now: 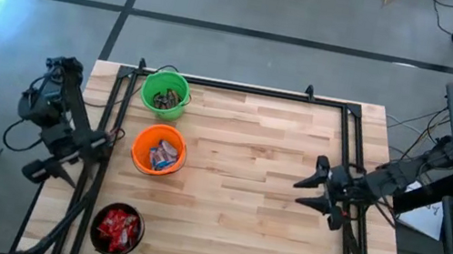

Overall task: Organize candy in baskets
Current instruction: Return to Home Position

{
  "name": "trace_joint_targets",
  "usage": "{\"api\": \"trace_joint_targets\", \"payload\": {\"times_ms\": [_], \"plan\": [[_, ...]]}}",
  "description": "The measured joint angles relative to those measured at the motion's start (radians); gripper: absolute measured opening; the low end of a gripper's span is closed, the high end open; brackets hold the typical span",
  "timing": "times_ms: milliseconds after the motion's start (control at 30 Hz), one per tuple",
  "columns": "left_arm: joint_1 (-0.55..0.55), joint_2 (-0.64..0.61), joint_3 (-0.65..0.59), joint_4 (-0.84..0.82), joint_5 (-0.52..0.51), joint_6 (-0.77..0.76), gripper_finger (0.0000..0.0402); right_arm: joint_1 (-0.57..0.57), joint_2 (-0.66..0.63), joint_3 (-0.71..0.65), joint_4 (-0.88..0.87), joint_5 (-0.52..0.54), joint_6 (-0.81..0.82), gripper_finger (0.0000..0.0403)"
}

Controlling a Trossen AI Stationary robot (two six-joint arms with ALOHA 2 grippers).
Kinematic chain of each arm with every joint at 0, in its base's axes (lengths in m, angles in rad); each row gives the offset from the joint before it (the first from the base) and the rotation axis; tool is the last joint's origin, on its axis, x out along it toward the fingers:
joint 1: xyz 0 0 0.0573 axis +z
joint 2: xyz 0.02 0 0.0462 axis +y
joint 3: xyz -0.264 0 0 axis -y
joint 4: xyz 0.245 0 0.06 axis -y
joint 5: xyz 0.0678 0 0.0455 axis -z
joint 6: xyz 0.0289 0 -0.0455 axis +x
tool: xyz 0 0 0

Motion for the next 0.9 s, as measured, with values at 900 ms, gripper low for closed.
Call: {"api": "trace_joint_targets", "payload": {"times_ms": [900], "plan": [[0.0,-0.198,-0.21,0.14,0.2,0.019,0.0158,0.0,-0.009,-0.406,0.537,0.001,0.055,0.0189]]}}
